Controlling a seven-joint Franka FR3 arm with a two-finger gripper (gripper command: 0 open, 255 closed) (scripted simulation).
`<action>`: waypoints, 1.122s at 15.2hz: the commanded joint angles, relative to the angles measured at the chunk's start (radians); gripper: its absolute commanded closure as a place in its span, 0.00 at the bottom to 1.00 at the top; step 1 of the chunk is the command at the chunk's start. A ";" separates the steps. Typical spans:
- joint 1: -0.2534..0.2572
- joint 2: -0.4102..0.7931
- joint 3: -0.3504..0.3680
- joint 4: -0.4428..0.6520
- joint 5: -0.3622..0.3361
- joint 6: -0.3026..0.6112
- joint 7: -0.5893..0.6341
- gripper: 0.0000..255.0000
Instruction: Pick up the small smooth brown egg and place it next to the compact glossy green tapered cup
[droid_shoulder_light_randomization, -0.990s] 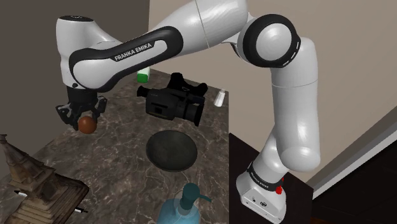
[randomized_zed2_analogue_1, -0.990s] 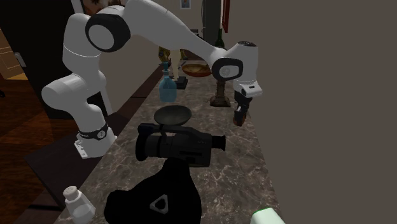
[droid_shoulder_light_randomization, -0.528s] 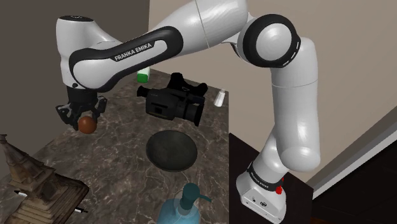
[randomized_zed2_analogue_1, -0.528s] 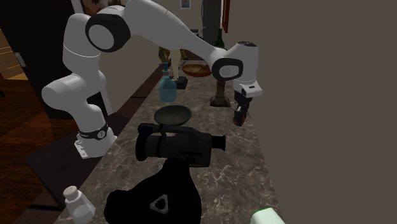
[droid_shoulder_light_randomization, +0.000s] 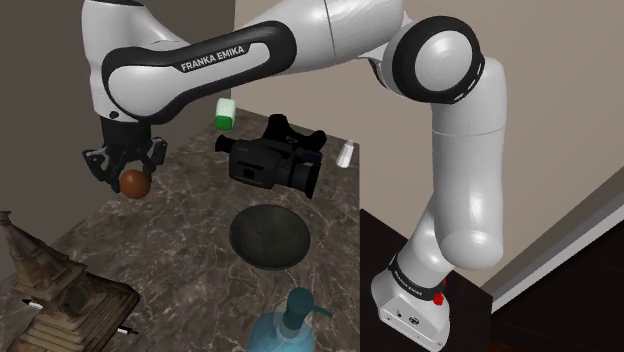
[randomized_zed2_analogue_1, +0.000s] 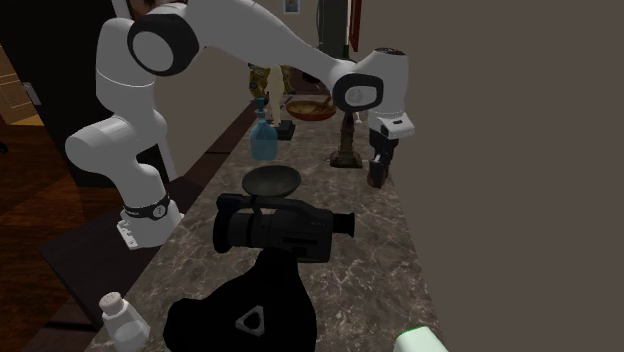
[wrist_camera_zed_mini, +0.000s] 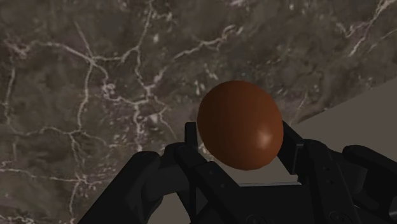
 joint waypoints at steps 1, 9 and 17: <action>0.000 -0.006 0.002 0.019 0.003 -0.025 -0.002 1.00; -0.002 -0.039 0.010 0.079 0.017 -0.117 -0.008 1.00; 0.001 -0.059 0.015 0.158 0.026 -0.214 -0.012 1.00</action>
